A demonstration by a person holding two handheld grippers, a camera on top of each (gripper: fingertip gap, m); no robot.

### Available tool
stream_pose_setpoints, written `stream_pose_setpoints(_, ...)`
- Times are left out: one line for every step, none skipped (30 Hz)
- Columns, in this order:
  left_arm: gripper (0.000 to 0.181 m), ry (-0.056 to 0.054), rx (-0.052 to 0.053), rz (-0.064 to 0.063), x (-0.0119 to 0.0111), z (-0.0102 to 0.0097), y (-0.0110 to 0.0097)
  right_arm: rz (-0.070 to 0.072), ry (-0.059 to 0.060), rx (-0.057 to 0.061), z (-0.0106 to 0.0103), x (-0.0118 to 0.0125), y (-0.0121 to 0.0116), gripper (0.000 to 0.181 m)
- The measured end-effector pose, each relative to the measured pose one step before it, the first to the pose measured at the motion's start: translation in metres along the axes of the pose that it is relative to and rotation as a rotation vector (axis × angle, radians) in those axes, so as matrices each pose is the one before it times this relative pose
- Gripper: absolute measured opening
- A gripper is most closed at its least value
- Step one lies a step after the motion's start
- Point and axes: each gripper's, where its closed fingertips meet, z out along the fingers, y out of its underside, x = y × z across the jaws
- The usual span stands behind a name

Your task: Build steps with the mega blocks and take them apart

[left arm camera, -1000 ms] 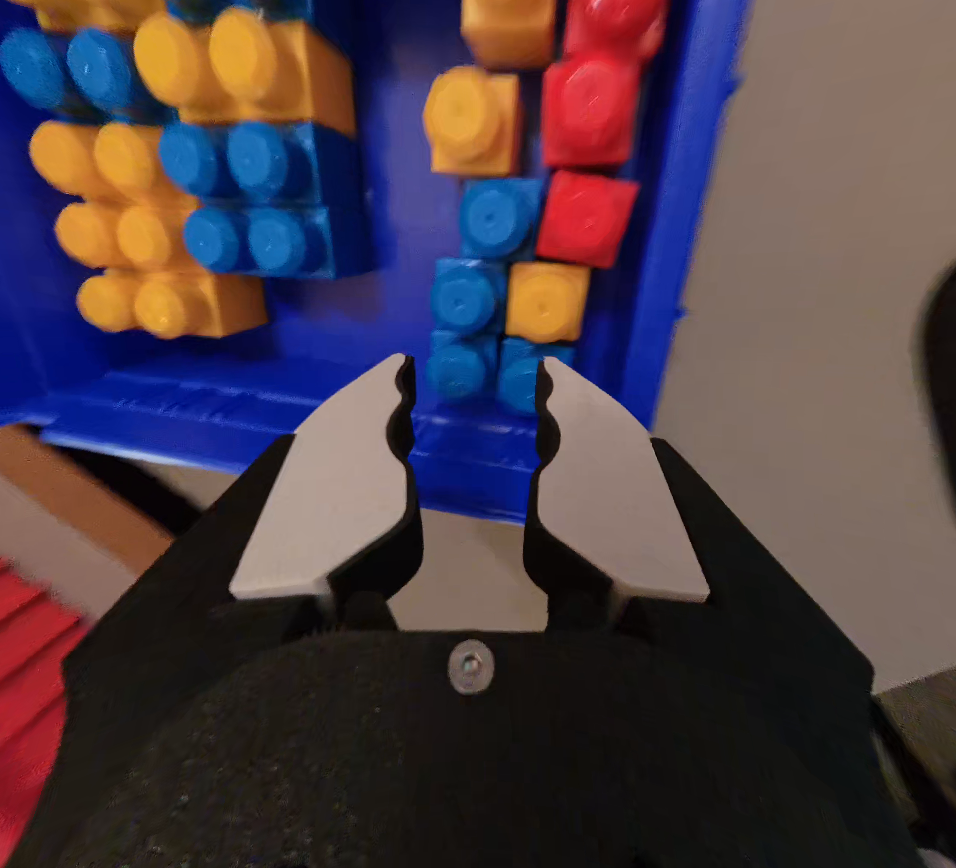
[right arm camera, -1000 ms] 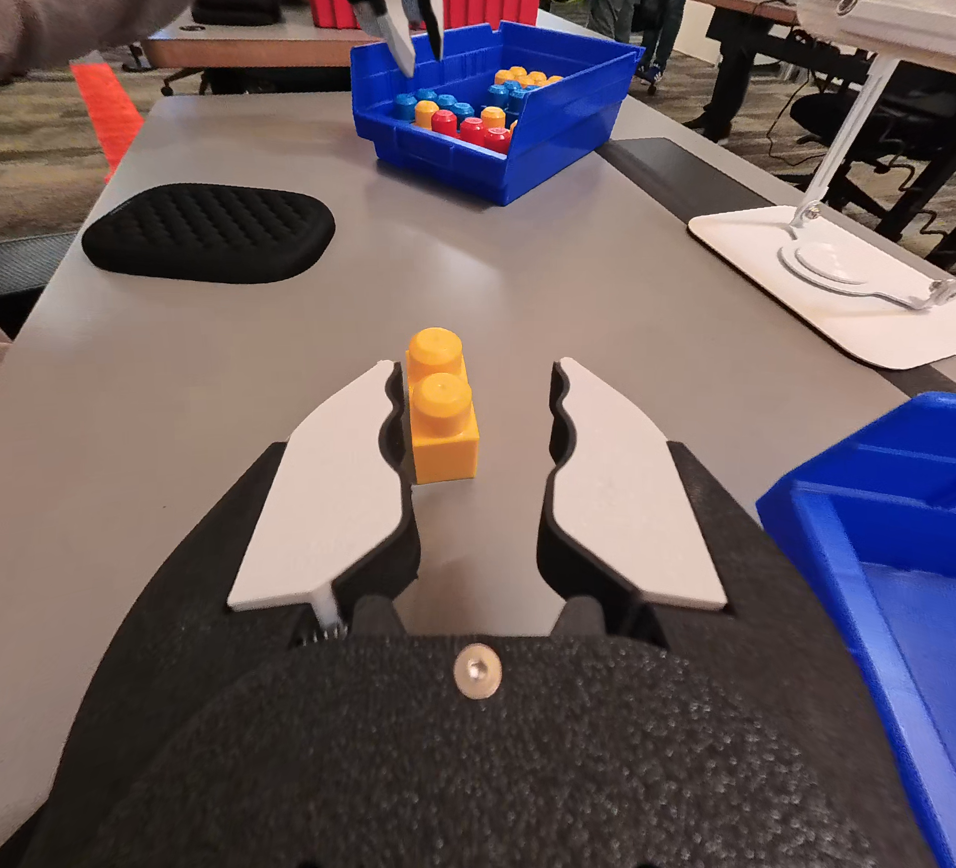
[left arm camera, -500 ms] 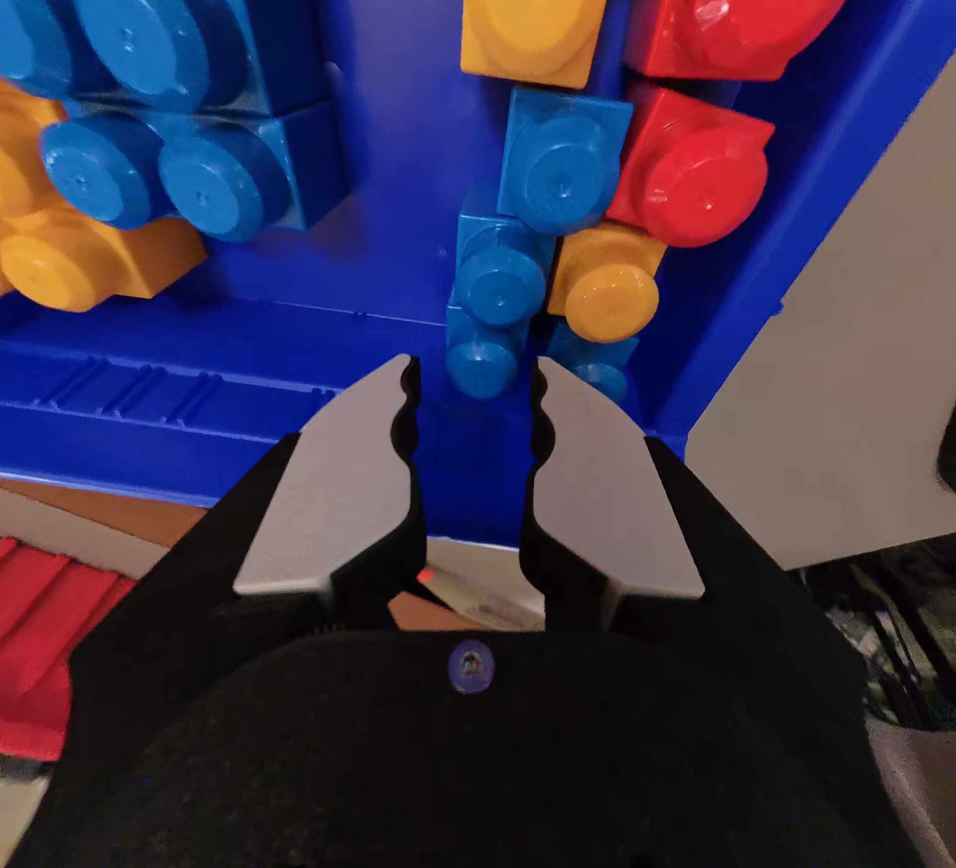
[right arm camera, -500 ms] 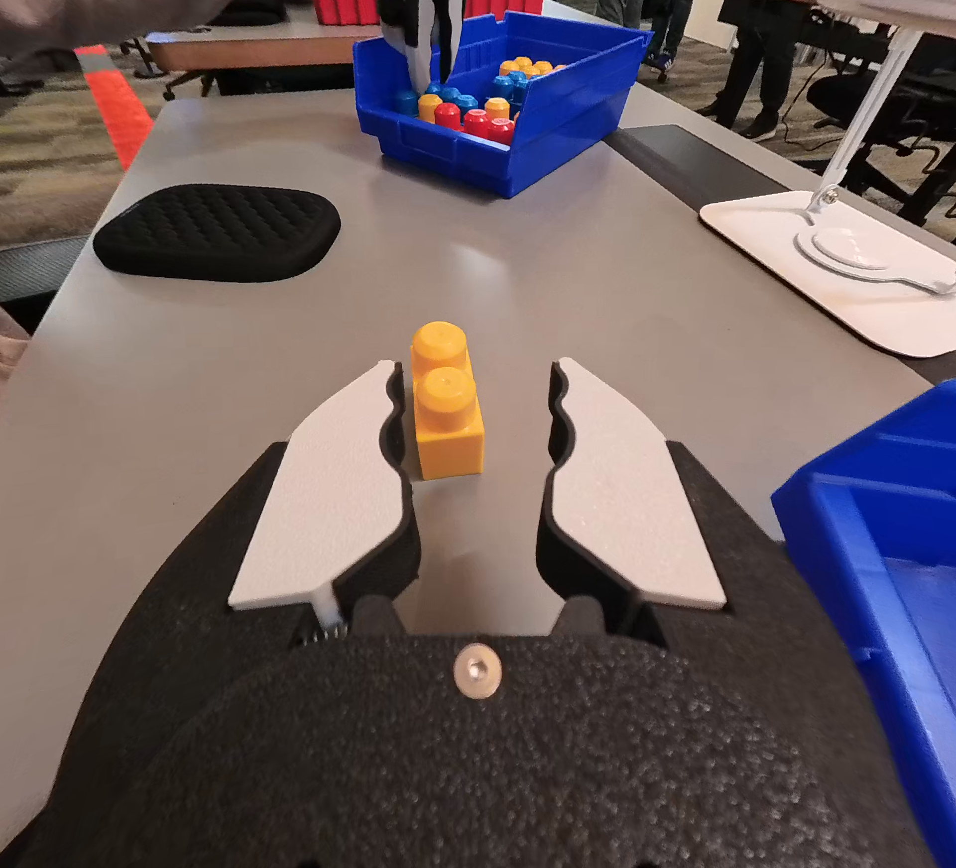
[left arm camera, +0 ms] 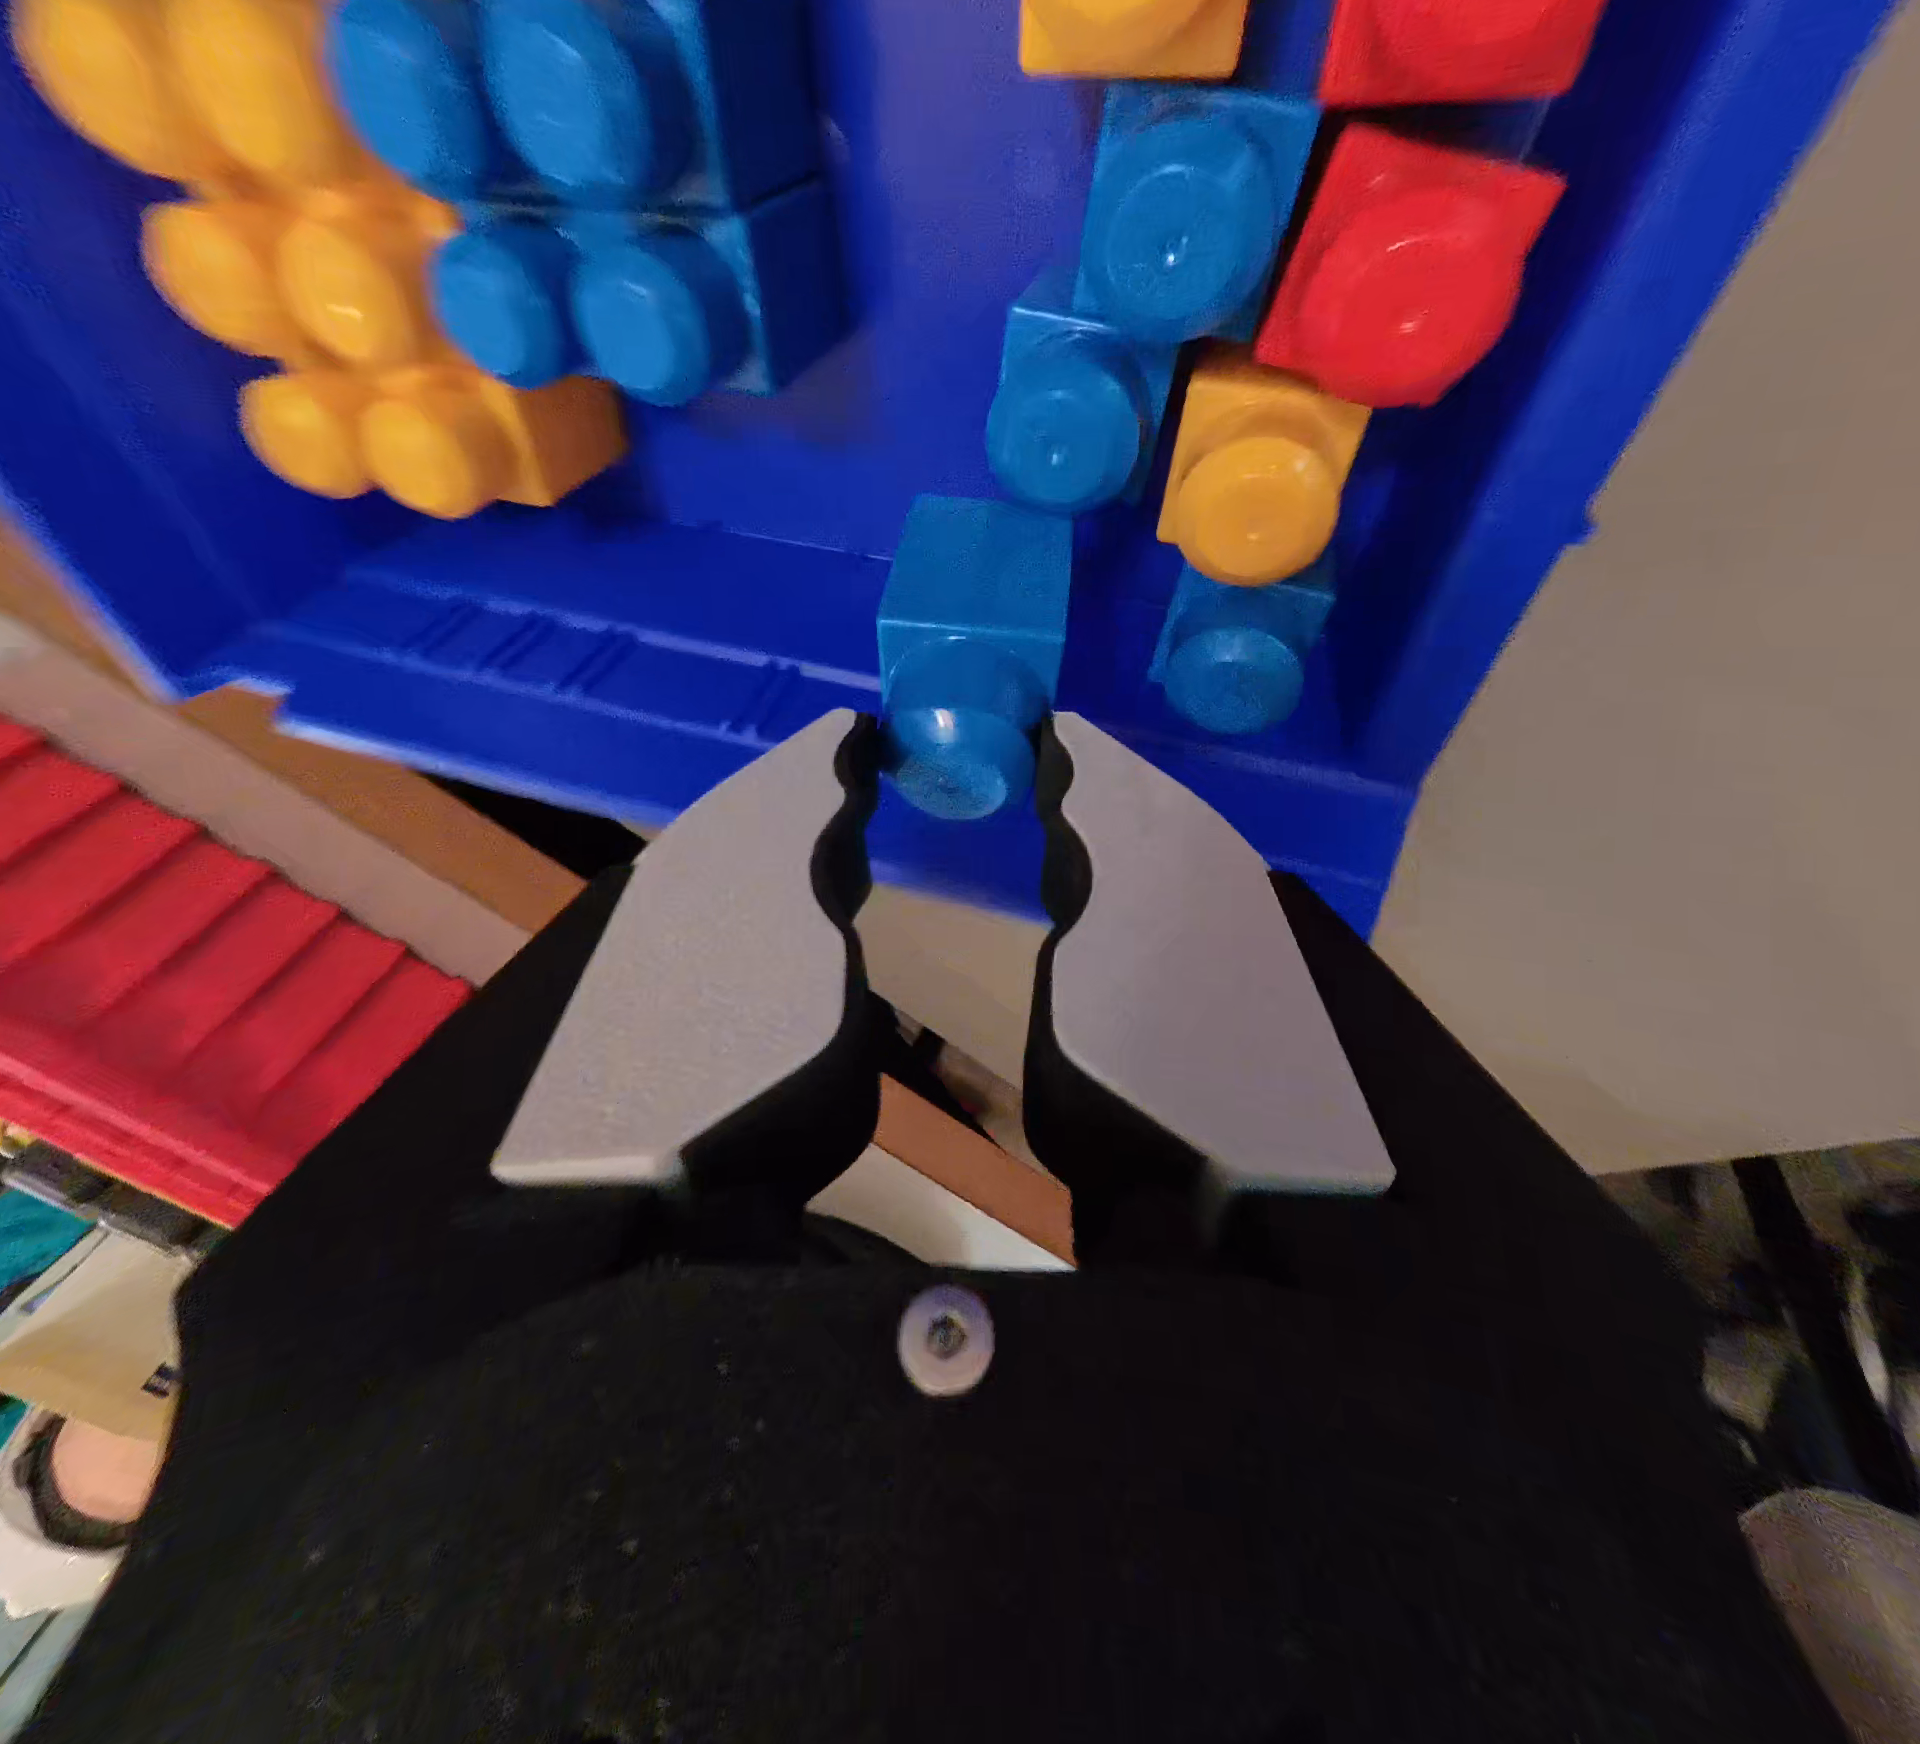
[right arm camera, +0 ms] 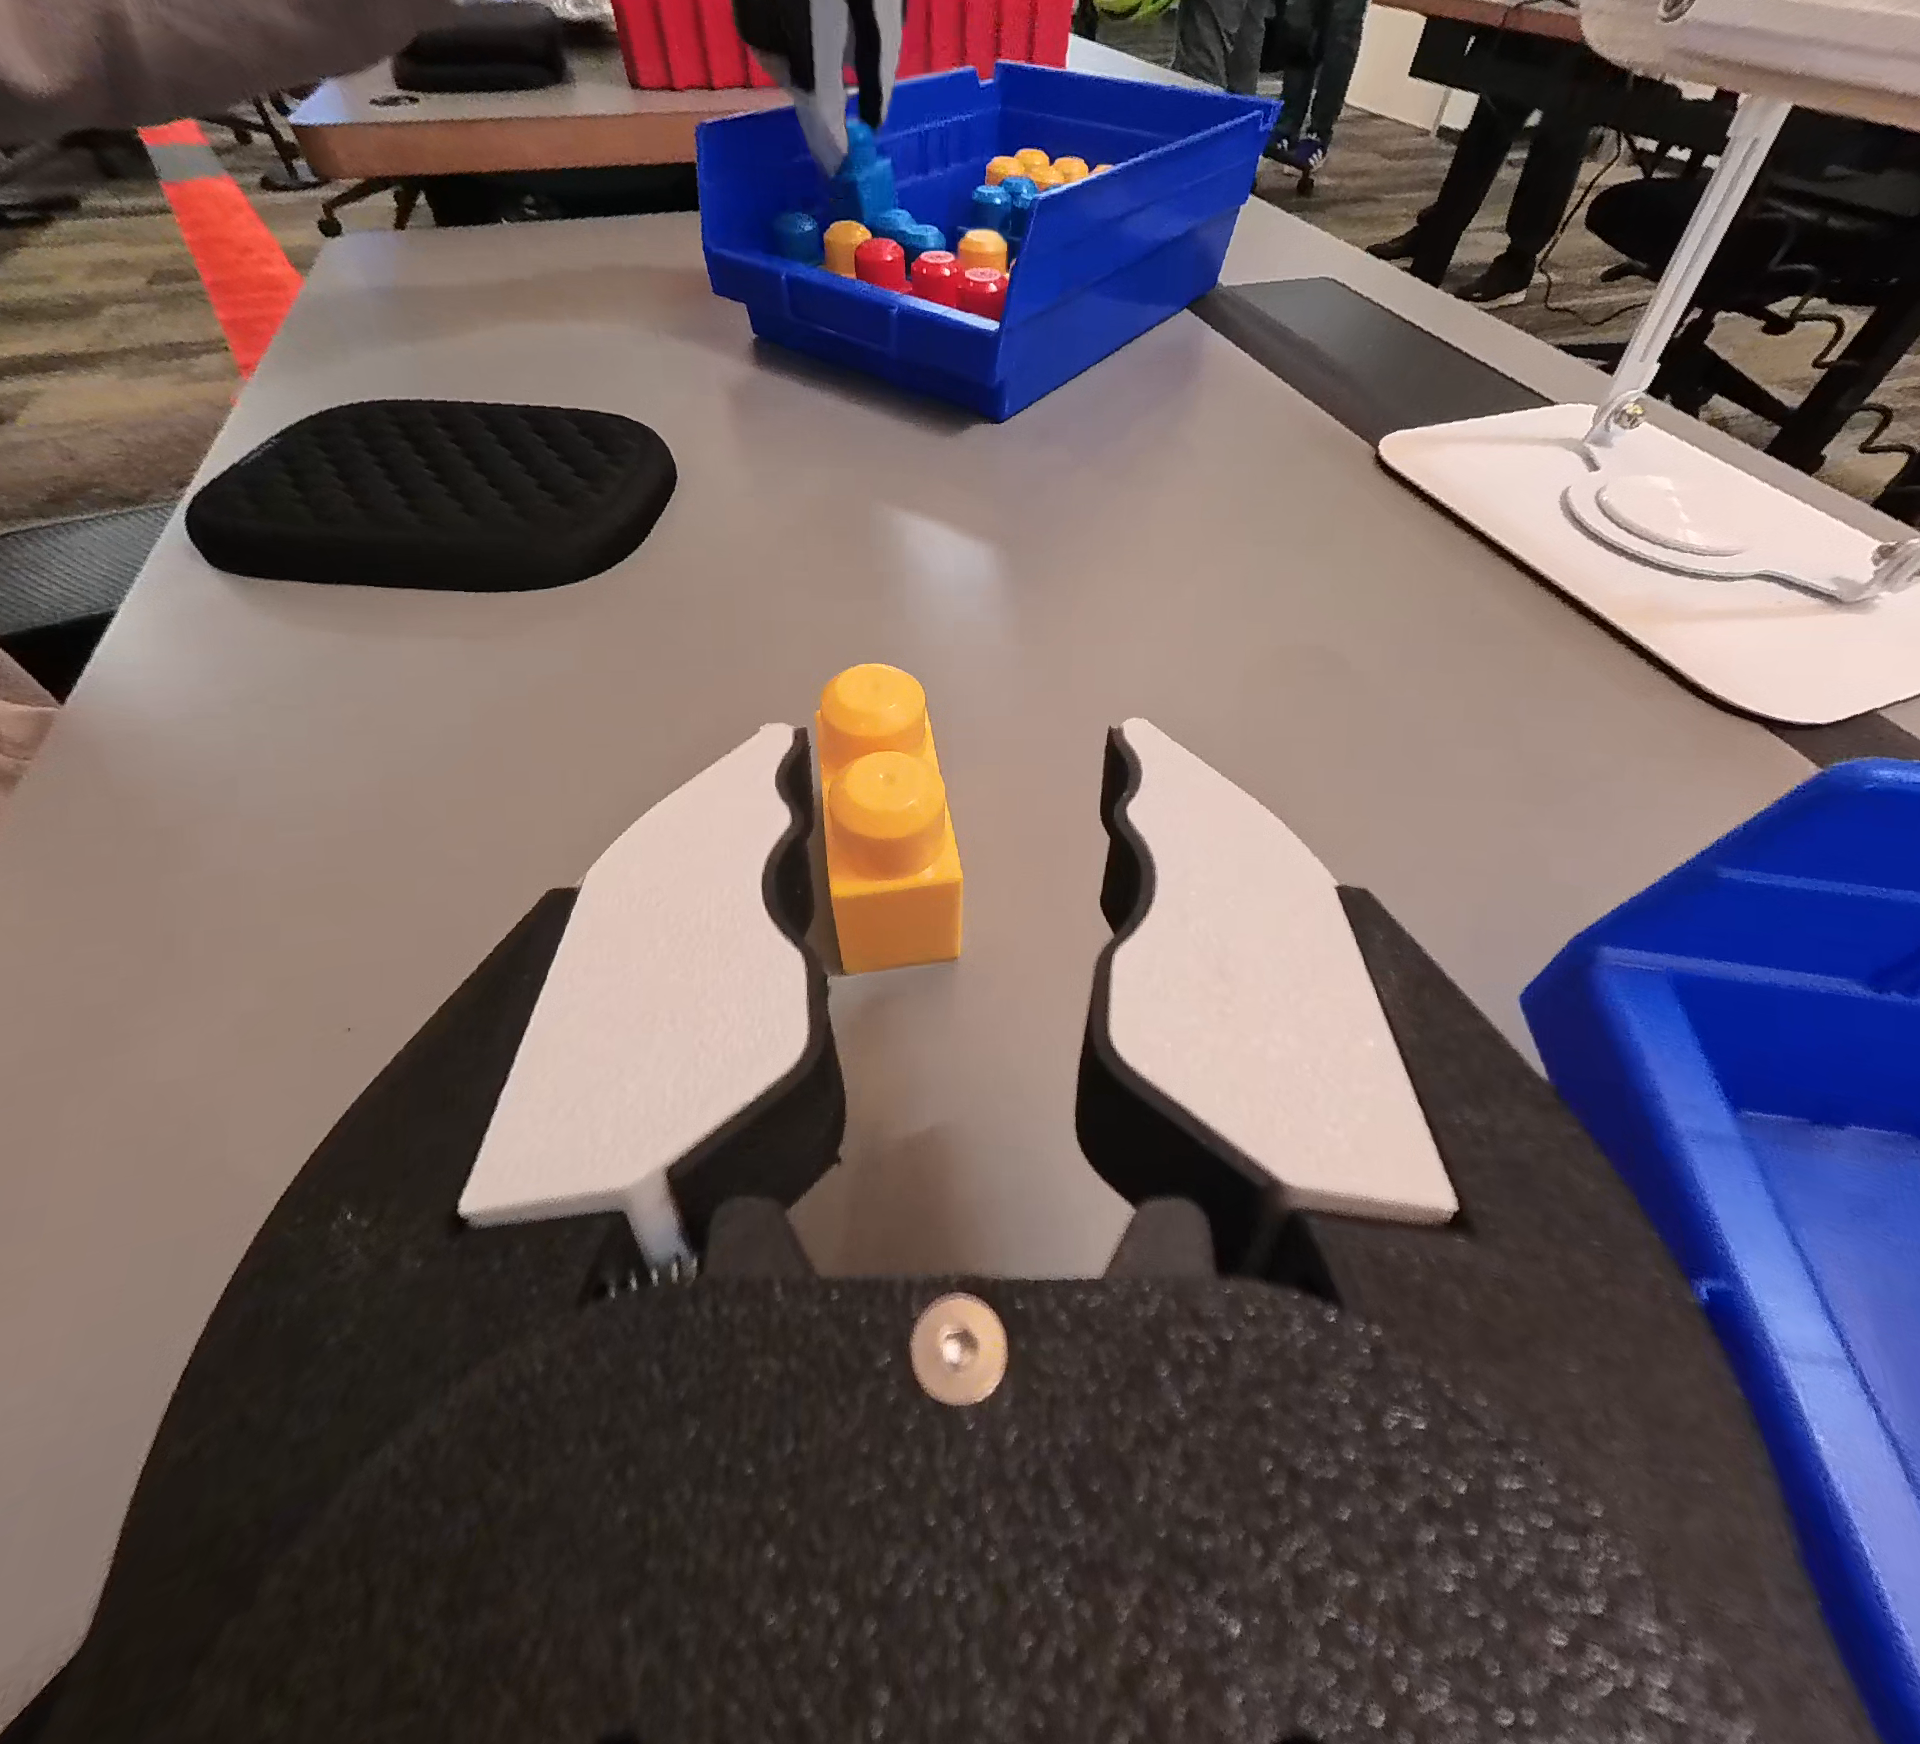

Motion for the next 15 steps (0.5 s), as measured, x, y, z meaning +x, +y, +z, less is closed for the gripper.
stream_pose_setpoints(0.029,-0.0246,0.0528,-0.0086,-0.00133,-0.01598,-0.00245,0.0014,0.0011,0.0032,-0.00045,0.00036,-0.00074,0.053)
stream_pose_setpoints(0.029,-0.0182,0.0588,-0.0024,0.00123,-0.01748,-0.00548,0.0018,0.0004,0.0025,-0.00025,0.00036,-0.00041,0.053)
stream_pose_setpoints(0.029,-0.0118,0.0574,0.0098,0.00470,-0.01779,-0.00825,0.0019,-0.0008,0.0023,-0.00025,0.00010,-0.00039,0.053)
stream_pose_setpoints(0.029,-0.0067,0.0481,0.0231,0.00805,-0.01640,-0.01008,0.0017,-0.0012,0.0017,-0.00004,0.00009,-0.00018,0.053)
stream_pose_setpoints(0.029,0.0012,0.0397,0.0338,0.01142,-0.01372,-0.01203,0.0019,-0.0019,0.0009,0.00016,0.00015,-0.00013,0.053)
stream_pose_setpoints(0.029,0.0156,0.0354,0.0413,0.01522,-0.01013,-0.01416,0.0027,-0.0021,-0.0004,0.00033,0.00009,0.00027,0.053)
stream_pose_setpoints(0.029,0.0250,0.0281,0.0468,0.01813,-0.00608,-0.01543,0.0028,-0.0016,-0.0003,0.00023,0.00024,0.00028,0.053)
stream_pose_setpoints(0.029,0.0232,0.0127,0.0513,0.01863,-0.00184,-0.01495,0.0029,-0.0019,0.0000,0.00019,-0.00002,0.00026,0.053)
stream_pose_setpoints(0.029,0.0182,-0.0004,0.0552,0.01803,0.00171,-0.01397,0.0019,-0.0012,0.0001,0.00001,-0.00020,0.00009,0.053)
stream_pose_setpoints(0.029,0.0143,-0.0048,0.0540,0.01660,0.00424,-0.01393,-0.0012,0.0006,0.0011,-0.00027,-0.00021,-0.00015,0.053)
stream_pose_setpoints(0.029,0.0106,-0.0050,0.0471,0.01454,0.00605,-0.01392,-0.0031,0.0013,0.0017,-0.00022,-0.00027,-0.00045,0.053)
stream_pose_setpoints(0.029,0.0079,-0.0057,0.0391,0.01241,0.00730,-0.01331,-0.0018,0.0004,0.0020,-0.00001,-0.00035,-0.00043,0.053)
stream_pose_setpoints(0.030,0.0051,-0.0026,0.0333,0.01013,0.00798,-0.01292,-0.0004,-0.0006,0.0012,0.00000,-0.00036,-0.00034,0.053)
stream_pose_setpoints(0.030,0.0076,0.0012,0.0262,0.00903,0.00812,-0.01248,-0.0006,0.0001,-0.0003,0.00001,-0.00014,0.00003,0.053)
stream_pose_setpoints(0.030,0.0079,0.0003,0.0200,0.00758,0.00802,-0.01108,-0.0009,0.0005,-0.0018,0.00023,0.00019,0.00046,0.053)
